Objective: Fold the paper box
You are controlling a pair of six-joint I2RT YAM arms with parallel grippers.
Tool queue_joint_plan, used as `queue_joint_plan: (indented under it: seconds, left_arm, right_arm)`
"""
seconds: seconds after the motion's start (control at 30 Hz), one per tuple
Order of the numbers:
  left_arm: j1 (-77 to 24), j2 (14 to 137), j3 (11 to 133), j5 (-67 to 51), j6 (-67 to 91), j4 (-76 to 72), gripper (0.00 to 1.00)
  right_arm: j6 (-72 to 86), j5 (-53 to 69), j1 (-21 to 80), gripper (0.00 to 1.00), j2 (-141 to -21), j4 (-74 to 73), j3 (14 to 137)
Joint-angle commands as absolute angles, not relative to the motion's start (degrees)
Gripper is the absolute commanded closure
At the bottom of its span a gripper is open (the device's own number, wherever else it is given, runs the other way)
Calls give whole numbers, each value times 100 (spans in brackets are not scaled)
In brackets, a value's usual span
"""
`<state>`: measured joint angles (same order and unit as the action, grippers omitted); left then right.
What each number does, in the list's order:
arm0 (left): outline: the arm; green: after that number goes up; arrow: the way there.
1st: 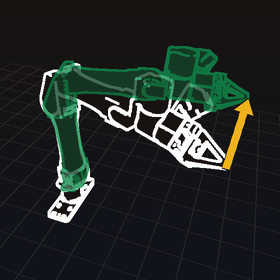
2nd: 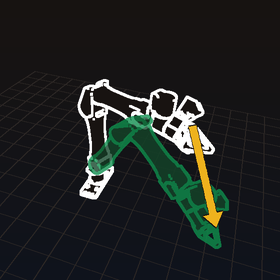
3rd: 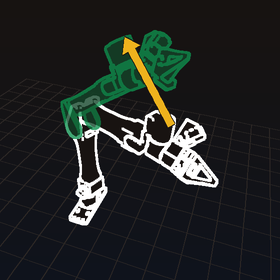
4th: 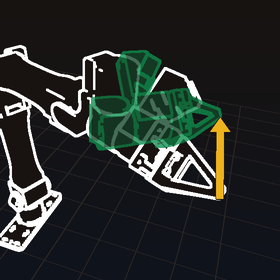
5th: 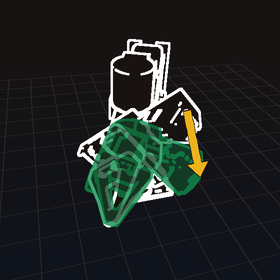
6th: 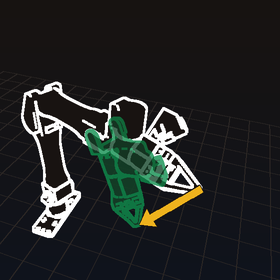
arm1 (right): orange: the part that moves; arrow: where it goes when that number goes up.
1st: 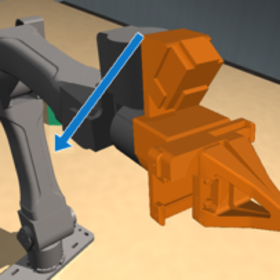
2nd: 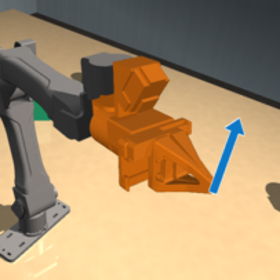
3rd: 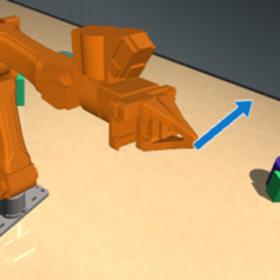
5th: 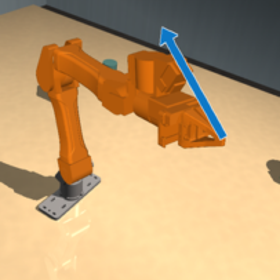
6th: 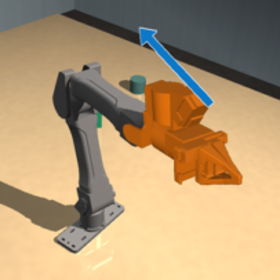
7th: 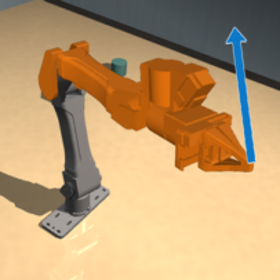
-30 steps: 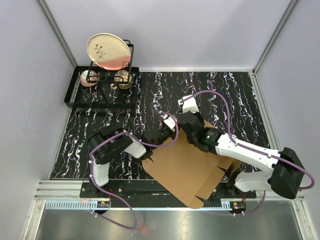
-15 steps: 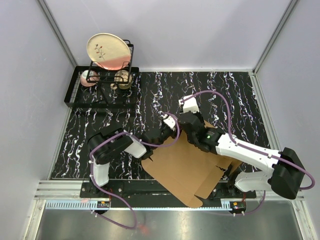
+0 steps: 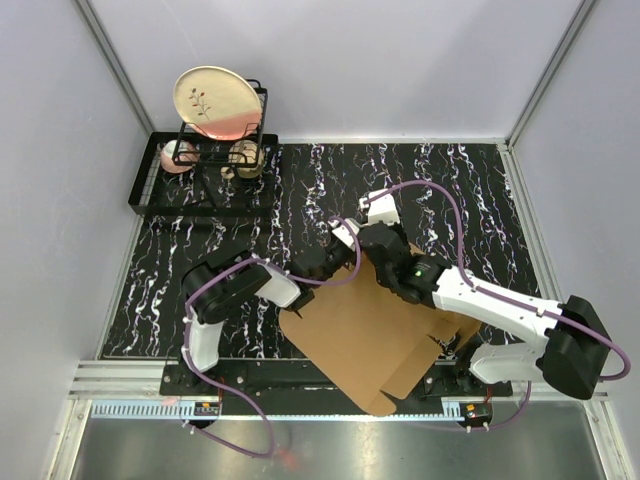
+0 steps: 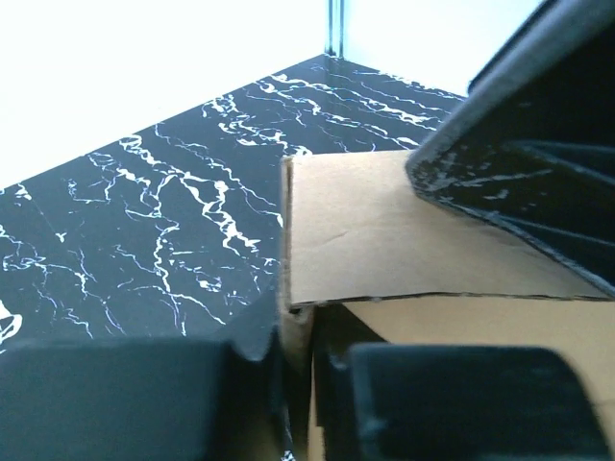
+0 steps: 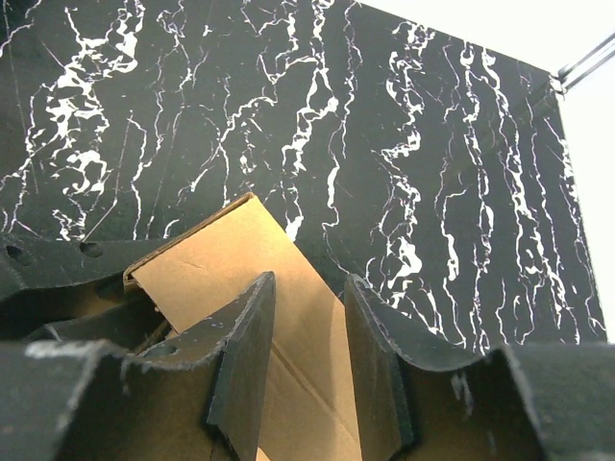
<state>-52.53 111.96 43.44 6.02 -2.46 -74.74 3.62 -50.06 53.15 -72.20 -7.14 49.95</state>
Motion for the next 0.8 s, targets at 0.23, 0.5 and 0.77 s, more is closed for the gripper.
queue_joint_plan:
  seconds: [0.23, 0.5, 0.77]
  left_arm:
    - [-5247, 10997, 4168, 588, -132, -9545, 100]
    - [-5212, 8943, 3226, 1467, -527, -8283, 100]
    - [-5168, 7805, 3506, 2170, -940, -6374, 100]
  right_arm:
    - [431, -4666, 5344, 54, -7163, -1379, 4851]
    - [308, -5405, 5352, 44, -6627, -1502, 5975]
    - [430, -5493, 5353, 33, -5767, -1837, 6785]
